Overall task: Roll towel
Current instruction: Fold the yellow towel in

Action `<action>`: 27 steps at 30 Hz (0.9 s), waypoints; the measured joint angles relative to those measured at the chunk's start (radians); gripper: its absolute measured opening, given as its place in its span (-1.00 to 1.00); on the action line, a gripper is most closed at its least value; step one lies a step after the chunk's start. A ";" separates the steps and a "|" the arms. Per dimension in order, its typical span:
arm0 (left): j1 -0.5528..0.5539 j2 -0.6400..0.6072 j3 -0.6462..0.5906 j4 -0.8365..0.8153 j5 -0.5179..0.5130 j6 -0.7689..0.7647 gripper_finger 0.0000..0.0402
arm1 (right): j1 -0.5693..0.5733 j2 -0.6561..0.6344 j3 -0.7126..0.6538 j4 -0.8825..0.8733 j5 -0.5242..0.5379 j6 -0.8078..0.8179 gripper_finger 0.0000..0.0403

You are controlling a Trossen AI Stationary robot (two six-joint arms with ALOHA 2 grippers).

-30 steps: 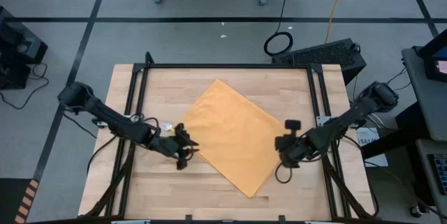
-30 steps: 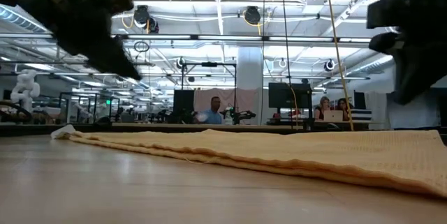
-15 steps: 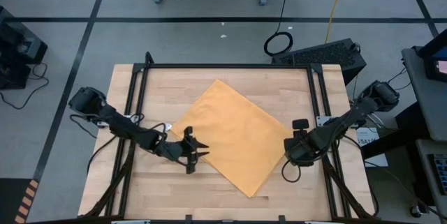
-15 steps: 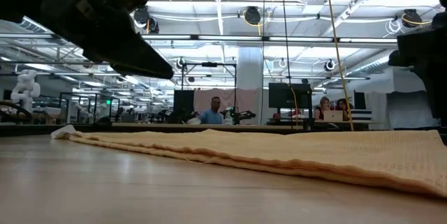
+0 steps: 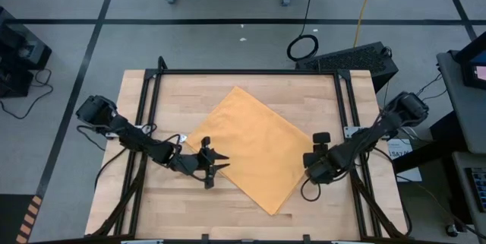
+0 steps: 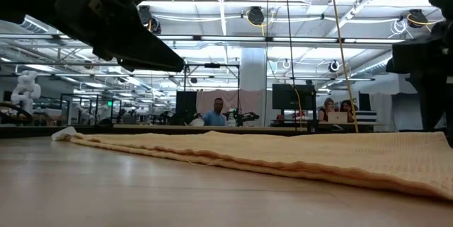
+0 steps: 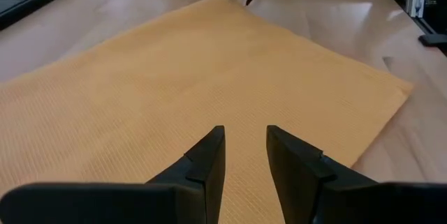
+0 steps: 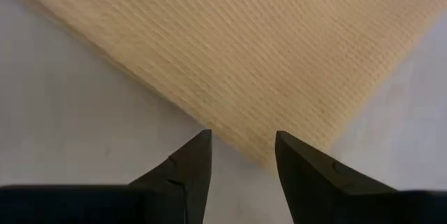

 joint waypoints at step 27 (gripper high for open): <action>-0.037 0.000 0.000 -0.007 -0.005 -0.044 -0.44 | 0.000 0.028 -0.011 0.007 -0.026 0.004 -0.32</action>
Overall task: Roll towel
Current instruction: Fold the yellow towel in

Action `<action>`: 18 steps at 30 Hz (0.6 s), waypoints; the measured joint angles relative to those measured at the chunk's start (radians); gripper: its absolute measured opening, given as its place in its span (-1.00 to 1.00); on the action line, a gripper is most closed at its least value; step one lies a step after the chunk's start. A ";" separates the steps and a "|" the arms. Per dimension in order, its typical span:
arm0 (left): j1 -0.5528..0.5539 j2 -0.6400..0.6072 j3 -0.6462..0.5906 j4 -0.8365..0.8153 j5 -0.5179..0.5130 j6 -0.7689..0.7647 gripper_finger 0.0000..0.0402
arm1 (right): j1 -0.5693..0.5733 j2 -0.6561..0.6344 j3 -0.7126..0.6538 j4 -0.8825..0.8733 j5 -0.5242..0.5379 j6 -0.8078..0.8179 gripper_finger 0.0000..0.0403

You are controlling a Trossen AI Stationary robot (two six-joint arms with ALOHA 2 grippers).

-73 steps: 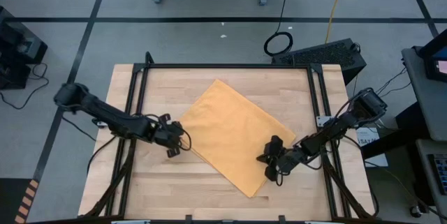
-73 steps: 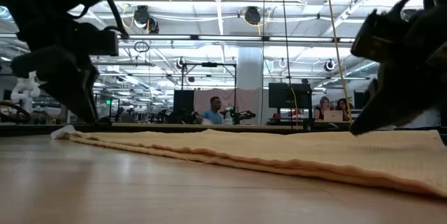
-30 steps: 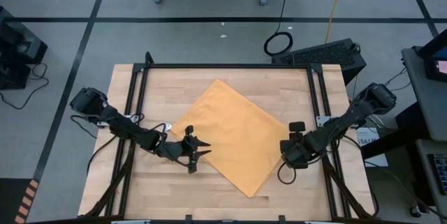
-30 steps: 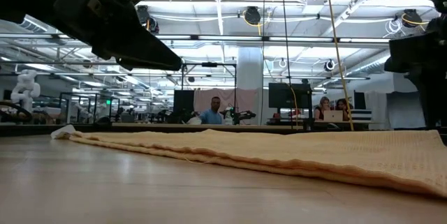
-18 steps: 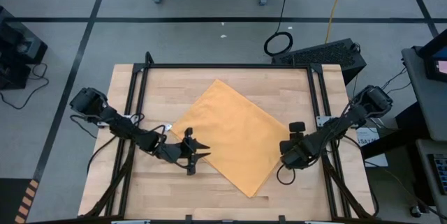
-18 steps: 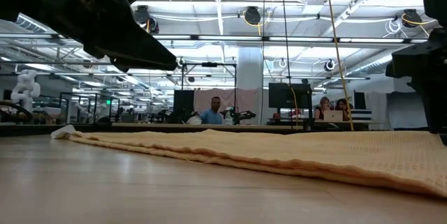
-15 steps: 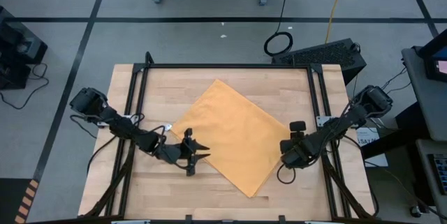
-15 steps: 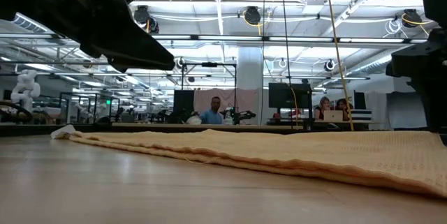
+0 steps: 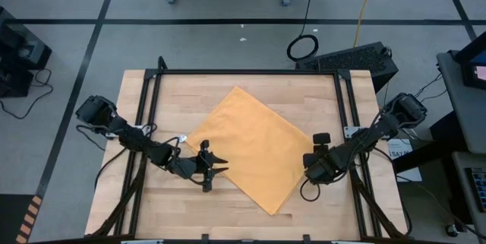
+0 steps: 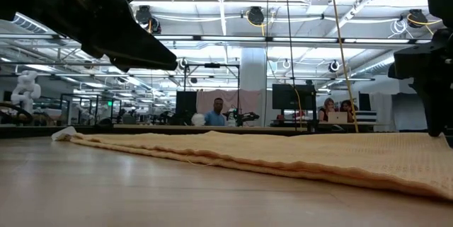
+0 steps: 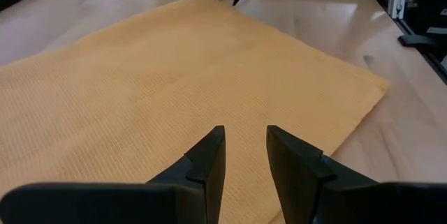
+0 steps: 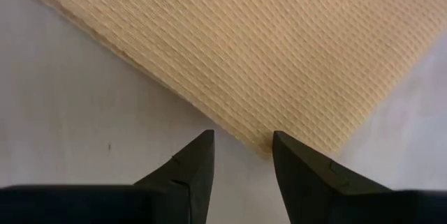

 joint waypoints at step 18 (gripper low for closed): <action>0.002 0.000 0.000 -0.141 -0.046 0.019 -0.44 | 0.038 0.000 0.156 -0.013 -0.029 0.234 -0.32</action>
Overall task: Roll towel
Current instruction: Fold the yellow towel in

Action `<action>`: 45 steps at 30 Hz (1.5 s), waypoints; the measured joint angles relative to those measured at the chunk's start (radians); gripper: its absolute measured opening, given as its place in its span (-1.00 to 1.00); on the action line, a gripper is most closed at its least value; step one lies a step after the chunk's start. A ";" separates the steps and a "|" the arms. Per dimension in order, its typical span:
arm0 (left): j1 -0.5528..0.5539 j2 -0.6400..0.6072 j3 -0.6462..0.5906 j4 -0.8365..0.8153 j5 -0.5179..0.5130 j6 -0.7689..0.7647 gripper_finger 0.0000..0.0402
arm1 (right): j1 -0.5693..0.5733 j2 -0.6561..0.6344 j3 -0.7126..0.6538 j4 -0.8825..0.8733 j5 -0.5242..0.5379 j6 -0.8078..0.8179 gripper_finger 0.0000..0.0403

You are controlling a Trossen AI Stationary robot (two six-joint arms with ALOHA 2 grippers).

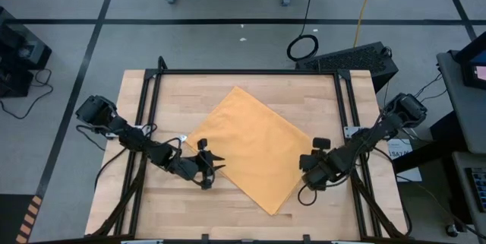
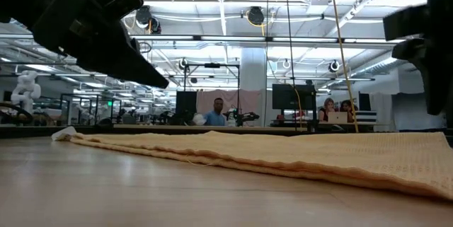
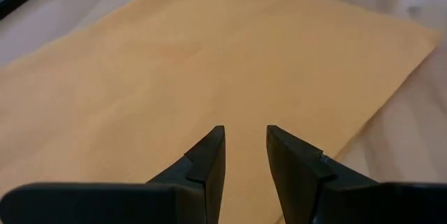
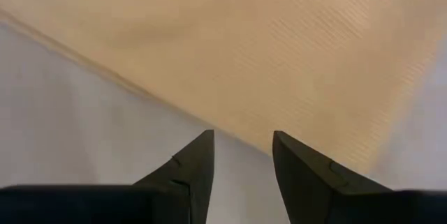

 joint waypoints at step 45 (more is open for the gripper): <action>-0.002 0.203 0.006 -0.092 0.150 0.026 -0.44 | 0.049 0.336 0.272 0.363 0.213 0.113 -0.28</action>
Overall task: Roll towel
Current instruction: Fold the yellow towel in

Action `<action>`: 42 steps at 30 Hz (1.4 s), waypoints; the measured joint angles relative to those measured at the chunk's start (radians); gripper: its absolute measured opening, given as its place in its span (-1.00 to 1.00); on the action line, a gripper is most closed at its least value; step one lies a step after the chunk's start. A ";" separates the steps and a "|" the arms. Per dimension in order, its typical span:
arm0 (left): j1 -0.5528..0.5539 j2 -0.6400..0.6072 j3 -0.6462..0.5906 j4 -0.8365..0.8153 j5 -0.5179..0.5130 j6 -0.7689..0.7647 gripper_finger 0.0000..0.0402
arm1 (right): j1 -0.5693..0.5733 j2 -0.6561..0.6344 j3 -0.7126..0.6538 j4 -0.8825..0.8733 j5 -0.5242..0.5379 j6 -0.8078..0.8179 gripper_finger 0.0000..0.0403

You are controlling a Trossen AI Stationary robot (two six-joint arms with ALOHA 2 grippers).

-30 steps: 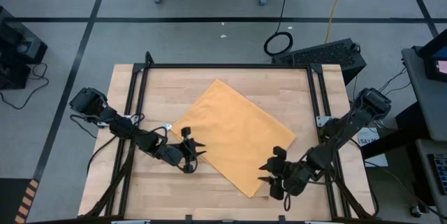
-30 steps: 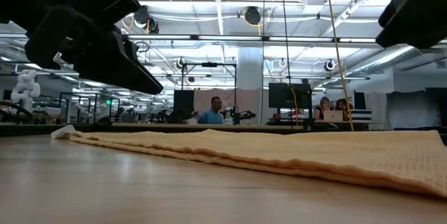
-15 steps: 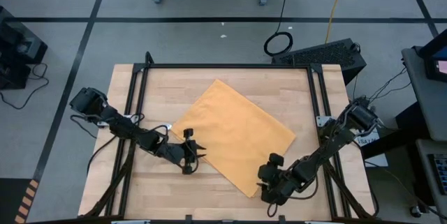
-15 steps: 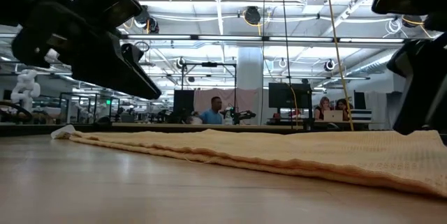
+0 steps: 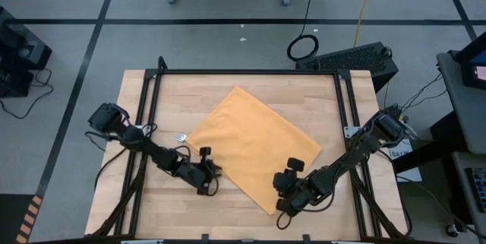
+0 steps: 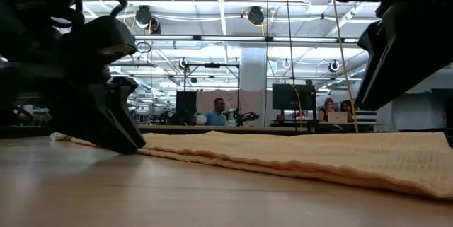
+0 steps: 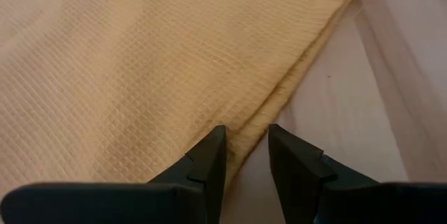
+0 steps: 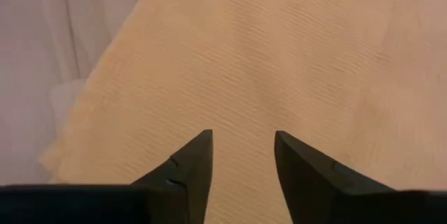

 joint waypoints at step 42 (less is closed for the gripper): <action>-0.067 -0.268 -0.009 0.032 0.197 0.061 -0.44 | -0.054 0.098 -0.001 0.356 -0.058 0.041 -1.00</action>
